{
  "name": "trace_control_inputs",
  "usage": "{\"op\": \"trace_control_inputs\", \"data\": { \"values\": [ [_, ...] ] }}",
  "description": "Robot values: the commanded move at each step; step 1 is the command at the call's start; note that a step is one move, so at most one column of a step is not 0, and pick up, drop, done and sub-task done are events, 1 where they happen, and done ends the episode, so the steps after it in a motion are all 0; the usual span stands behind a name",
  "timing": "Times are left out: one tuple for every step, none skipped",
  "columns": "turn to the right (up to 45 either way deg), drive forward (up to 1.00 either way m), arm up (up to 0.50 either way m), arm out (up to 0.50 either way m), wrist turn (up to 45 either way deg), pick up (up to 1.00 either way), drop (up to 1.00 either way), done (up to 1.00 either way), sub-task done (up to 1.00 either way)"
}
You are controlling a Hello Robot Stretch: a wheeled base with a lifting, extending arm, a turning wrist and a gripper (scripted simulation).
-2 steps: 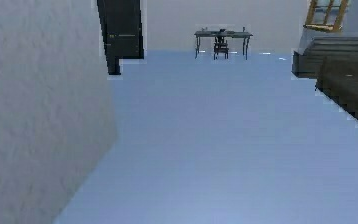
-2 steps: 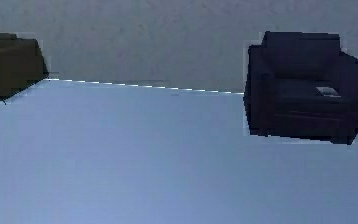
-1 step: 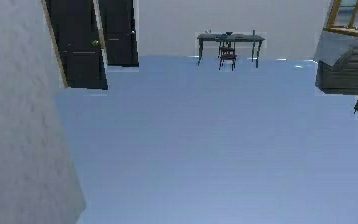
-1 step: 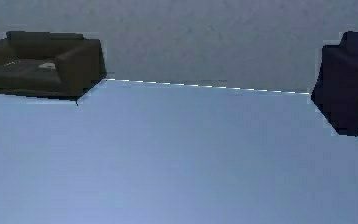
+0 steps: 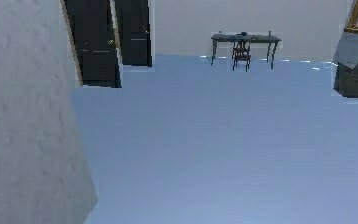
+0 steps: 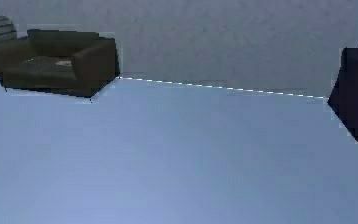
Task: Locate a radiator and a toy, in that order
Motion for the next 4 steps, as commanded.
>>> {"op": "trace_control_inputs", "data": {
  "values": [
    [0.0, 1.0, 0.0, 0.0, 0.0, 0.0, 0.0, 0.0, 0.0],
    [-6.0, 0.0, 0.0, 0.0, 0.0, 0.0, 0.0, 0.0, 0.0],
    [0.0, 0.3, 0.0, 0.0, 0.0, 0.0, 0.0, 0.0, 0.0],
    [-6.0, 0.0, 0.0, 0.0, 0.0, 0.0, 0.0, 0.0, 0.0]
  ]
}}
